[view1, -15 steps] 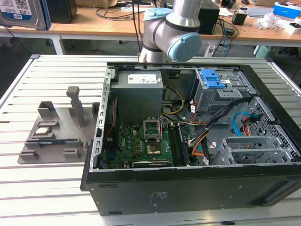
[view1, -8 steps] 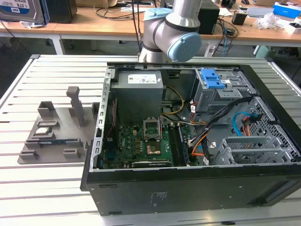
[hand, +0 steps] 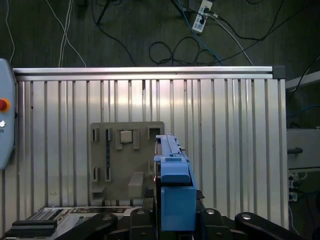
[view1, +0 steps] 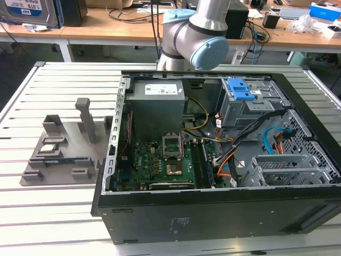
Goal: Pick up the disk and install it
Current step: 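Pick up the disk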
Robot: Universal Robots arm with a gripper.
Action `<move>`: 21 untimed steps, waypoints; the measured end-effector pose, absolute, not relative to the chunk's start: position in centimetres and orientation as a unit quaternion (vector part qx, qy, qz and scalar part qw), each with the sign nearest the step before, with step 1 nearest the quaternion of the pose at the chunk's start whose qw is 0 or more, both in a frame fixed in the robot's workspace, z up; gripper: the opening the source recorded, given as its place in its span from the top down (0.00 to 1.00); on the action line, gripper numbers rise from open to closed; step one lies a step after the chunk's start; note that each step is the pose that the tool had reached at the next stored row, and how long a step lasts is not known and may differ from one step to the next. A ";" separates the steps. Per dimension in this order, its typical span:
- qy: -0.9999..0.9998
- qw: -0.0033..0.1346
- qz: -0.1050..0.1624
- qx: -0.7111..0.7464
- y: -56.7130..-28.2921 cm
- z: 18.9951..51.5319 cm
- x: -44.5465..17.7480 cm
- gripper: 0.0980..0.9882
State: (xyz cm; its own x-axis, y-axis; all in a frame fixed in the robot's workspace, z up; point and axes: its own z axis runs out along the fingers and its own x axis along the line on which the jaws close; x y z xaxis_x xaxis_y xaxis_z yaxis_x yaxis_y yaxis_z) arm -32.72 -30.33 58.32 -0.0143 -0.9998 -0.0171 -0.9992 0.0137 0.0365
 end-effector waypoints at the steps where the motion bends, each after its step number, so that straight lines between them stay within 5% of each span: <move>1: -0.712 0.007 -0.019 0.702 -30.3 58.3 -32.4 0.70; 21: -0.712 0.007 -0.019 0.702 -30.3 58.0 -24.0 0.70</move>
State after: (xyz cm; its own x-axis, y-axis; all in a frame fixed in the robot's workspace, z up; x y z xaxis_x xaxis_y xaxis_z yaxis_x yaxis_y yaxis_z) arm -24.00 -30.33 58.05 -0.0143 -0.9998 -0.0171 -0.9992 0.0137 0.0368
